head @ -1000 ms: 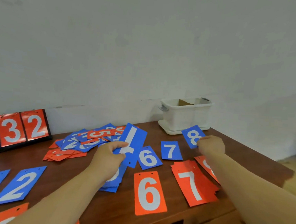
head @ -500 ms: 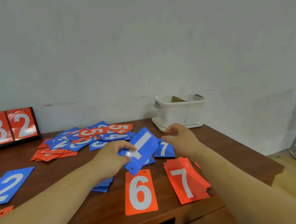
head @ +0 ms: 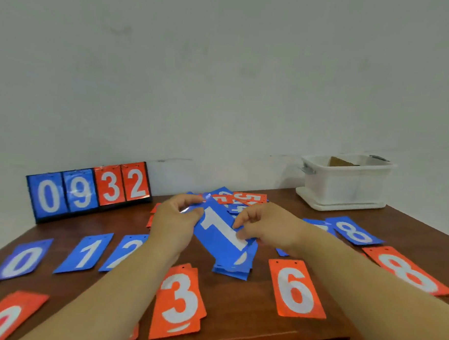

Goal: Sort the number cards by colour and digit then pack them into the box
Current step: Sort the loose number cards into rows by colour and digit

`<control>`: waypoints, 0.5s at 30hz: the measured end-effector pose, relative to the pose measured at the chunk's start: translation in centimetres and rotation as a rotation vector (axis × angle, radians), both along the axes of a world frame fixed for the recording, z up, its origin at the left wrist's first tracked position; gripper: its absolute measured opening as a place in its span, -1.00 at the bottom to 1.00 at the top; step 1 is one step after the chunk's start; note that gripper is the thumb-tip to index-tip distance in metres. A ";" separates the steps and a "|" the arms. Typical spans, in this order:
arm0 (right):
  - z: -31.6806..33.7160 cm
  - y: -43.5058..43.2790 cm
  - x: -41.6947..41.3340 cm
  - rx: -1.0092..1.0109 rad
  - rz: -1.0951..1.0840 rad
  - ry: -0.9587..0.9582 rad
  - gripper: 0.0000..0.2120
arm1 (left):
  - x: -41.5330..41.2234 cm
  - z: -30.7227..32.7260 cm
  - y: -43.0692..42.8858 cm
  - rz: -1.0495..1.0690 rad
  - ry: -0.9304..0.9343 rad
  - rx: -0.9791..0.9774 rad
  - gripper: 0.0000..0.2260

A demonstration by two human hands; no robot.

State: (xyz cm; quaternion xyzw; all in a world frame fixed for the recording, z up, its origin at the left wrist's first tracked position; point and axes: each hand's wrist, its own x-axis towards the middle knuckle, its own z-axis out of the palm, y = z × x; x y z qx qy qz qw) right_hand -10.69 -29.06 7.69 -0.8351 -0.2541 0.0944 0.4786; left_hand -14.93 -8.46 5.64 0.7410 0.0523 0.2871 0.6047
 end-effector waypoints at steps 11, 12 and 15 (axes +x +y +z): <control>-3.0 18.2 -4.5 0.215 -0.018 -0.059 -0.89 | -8.2 -2.4 12.4 0.246 0.184 0.116 -0.72; -3.2 19.1 -4.5 0.194 -0.005 -0.074 -0.89 | -8.8 -2.3 14.0 0.285 0.214 0.144 -0.72; -3.7 20.7 -3.9 0.043 0.011 -0.192 -0.89 | -9.4 -2.4 18.7 0.336 0.320 0.264 -0.68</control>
